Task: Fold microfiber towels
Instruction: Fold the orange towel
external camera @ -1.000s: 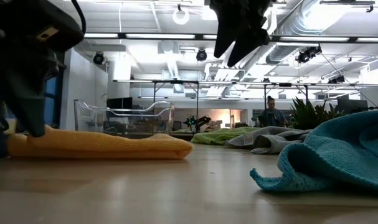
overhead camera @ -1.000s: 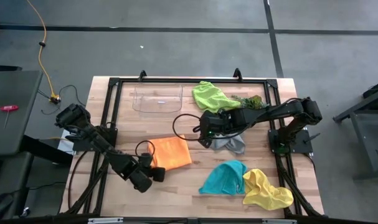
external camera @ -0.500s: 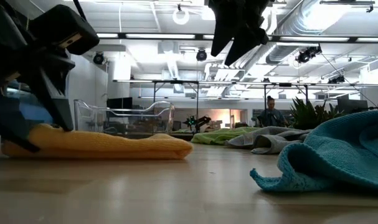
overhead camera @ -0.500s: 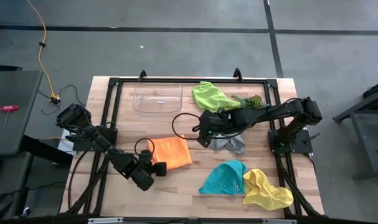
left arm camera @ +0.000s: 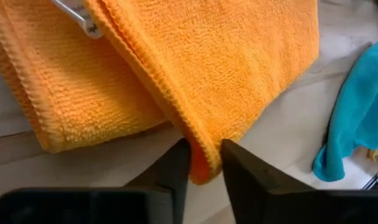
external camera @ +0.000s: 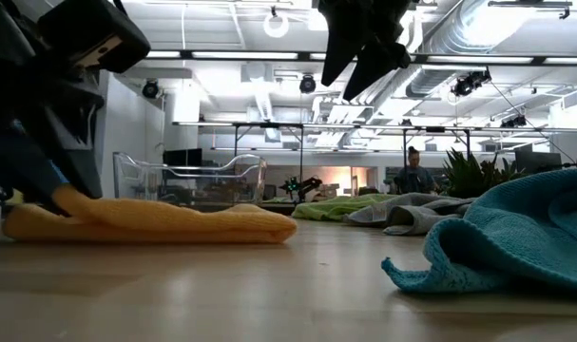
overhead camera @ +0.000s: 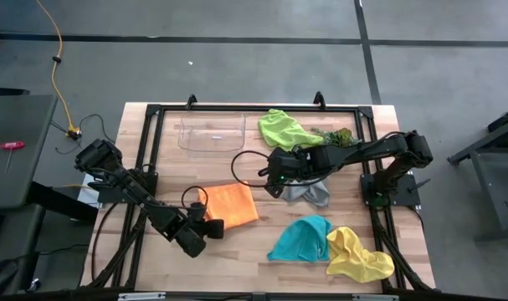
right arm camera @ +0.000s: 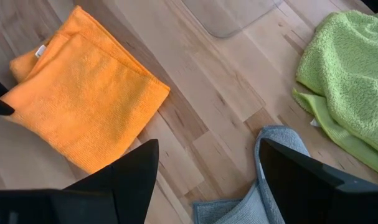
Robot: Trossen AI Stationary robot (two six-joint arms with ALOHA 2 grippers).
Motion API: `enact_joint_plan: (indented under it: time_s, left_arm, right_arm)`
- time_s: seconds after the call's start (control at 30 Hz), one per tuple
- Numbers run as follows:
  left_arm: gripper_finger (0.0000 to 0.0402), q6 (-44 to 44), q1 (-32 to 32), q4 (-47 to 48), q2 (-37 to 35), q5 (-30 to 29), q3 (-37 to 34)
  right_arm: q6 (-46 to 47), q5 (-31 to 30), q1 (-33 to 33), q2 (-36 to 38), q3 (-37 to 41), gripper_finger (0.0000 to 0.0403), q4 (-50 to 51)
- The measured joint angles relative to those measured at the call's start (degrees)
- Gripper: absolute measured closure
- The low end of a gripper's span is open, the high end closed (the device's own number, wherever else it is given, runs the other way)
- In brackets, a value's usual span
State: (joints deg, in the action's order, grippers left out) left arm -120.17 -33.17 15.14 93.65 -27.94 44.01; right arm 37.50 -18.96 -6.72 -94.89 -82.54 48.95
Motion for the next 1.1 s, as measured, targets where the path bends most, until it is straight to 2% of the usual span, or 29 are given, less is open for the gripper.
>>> enact_joint_plan:
  time_s: [0.2,0.6,0.8,0.93,1.1]
  left_arm:
    - [0.0394,5.28,0.02,0.87,-2.25,-0.01,0.0]
    - [0.0399,13.29,0.26,23.28,-15.0,0.23,0.0]
    - [0.0401,15.78,0.58,27.5,-14.43,0.29,-0.13]
    - [0.0401,19.81,0.63,27.9,-12.47,3.99,-0.13]
    - [0.04,18.65,0.63,31.76,-9.02,6.55,-0.2]
  right_arm:
    - [0.0,0.0,0.0,0.0,0.02,0.0135,-0.15]
    - [0.97,-0.12,-0.02,0.0,0.0,0.0135,-0.73]
    - [2.78,-0.13,0.0,0.0,0.0,0.0135,-0.85]
    - [3.18,0.06,-0.04,0.0,0.01,0.0135,-0.84]
    - [4.37,0.32,-0.04,-0.02,0.02,0.0135,-1.21]
